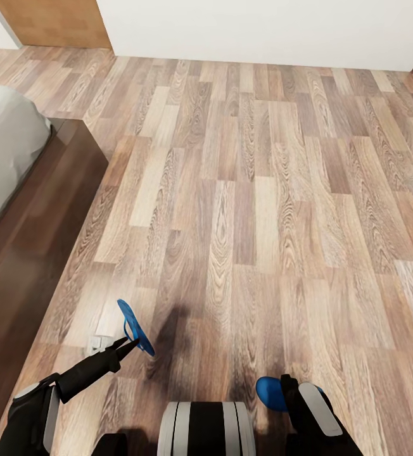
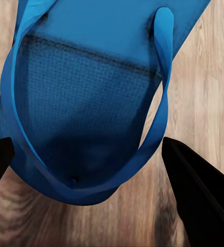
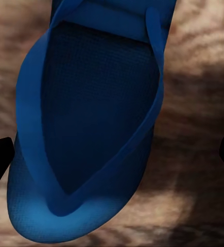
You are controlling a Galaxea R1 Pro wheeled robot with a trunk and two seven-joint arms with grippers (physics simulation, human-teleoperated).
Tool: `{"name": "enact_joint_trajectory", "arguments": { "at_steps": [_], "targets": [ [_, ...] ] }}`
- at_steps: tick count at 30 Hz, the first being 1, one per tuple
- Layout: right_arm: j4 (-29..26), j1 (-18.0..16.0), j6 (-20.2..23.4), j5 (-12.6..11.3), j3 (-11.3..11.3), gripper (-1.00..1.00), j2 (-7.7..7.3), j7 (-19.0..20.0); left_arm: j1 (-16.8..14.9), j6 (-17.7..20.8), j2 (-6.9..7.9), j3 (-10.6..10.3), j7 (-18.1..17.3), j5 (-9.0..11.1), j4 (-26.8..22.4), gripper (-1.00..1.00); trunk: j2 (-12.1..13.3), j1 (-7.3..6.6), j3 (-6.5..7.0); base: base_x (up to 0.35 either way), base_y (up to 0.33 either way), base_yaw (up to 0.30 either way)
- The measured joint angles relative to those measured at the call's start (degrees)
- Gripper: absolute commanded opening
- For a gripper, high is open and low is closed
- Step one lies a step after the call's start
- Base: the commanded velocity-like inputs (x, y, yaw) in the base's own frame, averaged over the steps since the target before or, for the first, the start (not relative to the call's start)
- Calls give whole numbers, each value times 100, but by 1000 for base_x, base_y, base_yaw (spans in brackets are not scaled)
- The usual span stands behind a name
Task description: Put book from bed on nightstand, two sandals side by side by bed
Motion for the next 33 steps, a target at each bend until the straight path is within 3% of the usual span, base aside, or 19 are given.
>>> {"name": "enact_joint_trajectory", "arguments": {
  "at_steps": [33],
  "targets": [
    [0,0,0,0,0,100,0,0,0,0,5,3,0,0,-3,-100,0,0,0,0,0,0]
  ]
}}
